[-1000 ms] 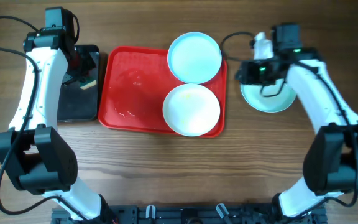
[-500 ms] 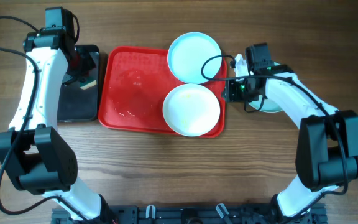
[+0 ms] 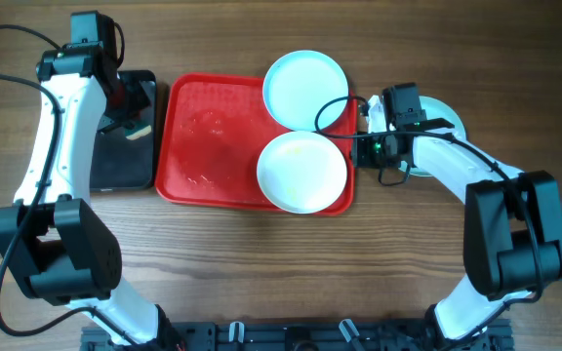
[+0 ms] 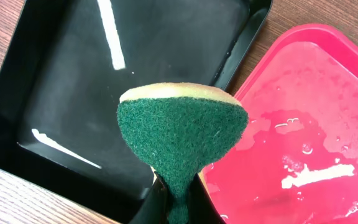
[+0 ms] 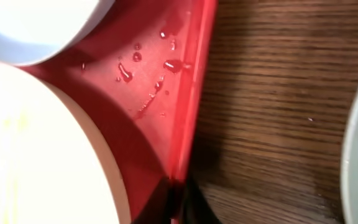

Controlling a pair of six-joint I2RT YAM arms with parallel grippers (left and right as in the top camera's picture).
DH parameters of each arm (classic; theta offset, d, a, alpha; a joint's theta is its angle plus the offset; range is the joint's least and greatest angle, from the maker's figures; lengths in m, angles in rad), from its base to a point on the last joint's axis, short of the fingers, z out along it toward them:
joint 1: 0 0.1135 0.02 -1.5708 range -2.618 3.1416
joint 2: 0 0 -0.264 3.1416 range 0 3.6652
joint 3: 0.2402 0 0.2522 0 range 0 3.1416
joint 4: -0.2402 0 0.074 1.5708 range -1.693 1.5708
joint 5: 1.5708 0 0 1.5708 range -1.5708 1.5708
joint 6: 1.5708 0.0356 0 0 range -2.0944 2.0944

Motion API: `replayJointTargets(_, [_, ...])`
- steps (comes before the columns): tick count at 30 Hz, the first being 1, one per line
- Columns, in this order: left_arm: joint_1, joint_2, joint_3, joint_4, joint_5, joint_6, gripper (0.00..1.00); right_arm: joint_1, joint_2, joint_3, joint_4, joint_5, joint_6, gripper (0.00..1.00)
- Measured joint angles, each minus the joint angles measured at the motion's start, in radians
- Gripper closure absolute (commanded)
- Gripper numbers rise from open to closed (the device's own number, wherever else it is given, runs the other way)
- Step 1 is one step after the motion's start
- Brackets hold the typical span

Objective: Clean dirty plates on tray and stack at the side
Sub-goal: 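Release the plate and move the right gripper back toward the tray plates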

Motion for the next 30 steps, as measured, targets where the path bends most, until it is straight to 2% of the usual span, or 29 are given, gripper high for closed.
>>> replayJointTargets(14, [0.0,0.0,0.0,0.003,0.0,0.0,0.96,0.0,0.0,-0.003,0.093,0.09,-0.042,0.95])
replayJointTargets(16, [0.0,0.0,0.0,0.003,0.0,0.0,0.96,0.0,0.0,-0.003,0.1,0.097,-0.047,0.6])
replayJointTargets(17, [0.0,0.0,0.0,0.003,0.0,0.0,0.96,0.0,0.0,-0.003,0.099,0.097,-0.047,0.51])
replayJointTargets(20, [0.0,0.0,0.0,0.003,0.0,0.0,0.96,0.0,0.0,0.002,0.067,0.084,-0.062,0.48])
replayJointTargets(23, [0.0,0.0,0.0,0.002,0.0,0.0,0.96,0.0,0.0,0.042,-0.038,0.055,-0.064,0.47])
replayJointTargets(30, [0.0,0.0,0.0,0.003,0.0,0.0,0.96,0.0,-0.023,0.246,-0.28,0.025,-0.057,0.47])
